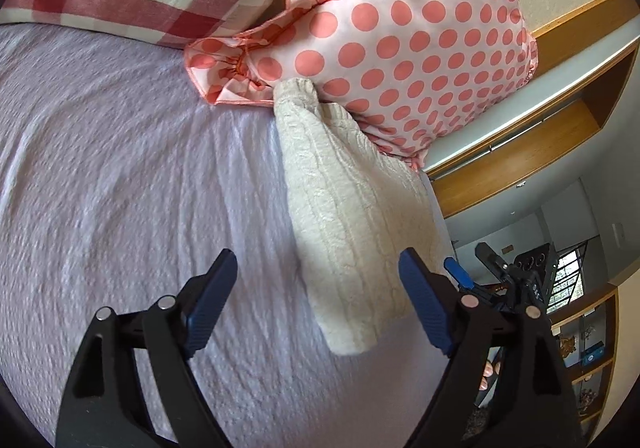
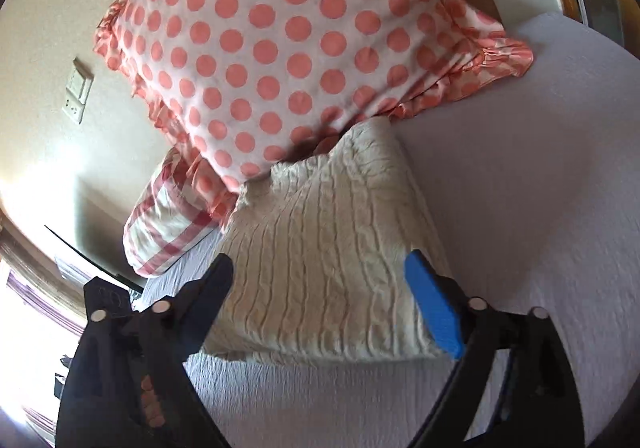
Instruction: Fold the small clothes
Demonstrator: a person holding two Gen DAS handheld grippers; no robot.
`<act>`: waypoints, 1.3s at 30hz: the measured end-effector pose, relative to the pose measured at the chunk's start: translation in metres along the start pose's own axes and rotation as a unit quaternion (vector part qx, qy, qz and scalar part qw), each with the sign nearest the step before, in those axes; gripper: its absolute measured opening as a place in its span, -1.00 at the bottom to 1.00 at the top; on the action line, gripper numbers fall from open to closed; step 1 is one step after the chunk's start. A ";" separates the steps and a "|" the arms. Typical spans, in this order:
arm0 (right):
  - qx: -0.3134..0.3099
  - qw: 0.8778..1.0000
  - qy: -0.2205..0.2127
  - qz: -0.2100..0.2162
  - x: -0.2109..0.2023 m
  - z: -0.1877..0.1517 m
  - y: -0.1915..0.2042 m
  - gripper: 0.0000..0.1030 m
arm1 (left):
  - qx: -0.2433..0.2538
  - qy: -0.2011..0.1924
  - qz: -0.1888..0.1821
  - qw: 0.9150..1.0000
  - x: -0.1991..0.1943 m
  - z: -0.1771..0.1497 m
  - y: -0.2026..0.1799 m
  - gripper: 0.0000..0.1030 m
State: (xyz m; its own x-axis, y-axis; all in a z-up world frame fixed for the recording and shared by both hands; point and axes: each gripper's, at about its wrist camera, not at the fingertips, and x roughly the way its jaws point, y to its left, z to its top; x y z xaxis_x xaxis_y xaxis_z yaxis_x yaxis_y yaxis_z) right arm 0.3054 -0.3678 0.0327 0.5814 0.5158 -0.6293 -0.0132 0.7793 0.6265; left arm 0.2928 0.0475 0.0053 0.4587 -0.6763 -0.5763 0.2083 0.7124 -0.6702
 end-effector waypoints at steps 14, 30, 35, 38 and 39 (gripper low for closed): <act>0.109 0.986 0.068 0.104 0.054 0.000 -0.054 -0.37 | 0.004 0.046 0.033 0.998 0.077 0.020 -0.025 0.08; -0.086 0.987 0.116 0.064 0.085 -0.051 0.093 0.00 | 0.061 -0.007 0.139 0.988 -0.084 0.007 0.039 -0.03; -0.107 0.978 0.064 0.168 0.012 -0.062 0.117 0.17 | 0.117 -0.089 0.077 0.986 -0.140 -0.027 -0.010 -0.05; -0.106 0.967 0.111 0.205 0.020 -0.086 0.129 0.20 | 0.129 -0.059 0.024 0.990 -0.118 -0.046 -0.035 -0.01; -0.098 0.965 0.126 0.209 0.030 -0.089 0.132 0.20 | 0.130 -0.043 0.017 0.990 -0.102 -0.049 -0.039 0.00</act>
State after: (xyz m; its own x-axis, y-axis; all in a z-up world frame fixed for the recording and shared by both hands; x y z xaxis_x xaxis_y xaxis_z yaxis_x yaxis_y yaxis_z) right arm 0.2487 -0.2177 0.0556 0.2759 0.8504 -0.4481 -0.3717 0.5243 0.7662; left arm 0.1953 0.0799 0.0673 0.5392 -0.6408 -0.5465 0.4019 0.7660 -0.5017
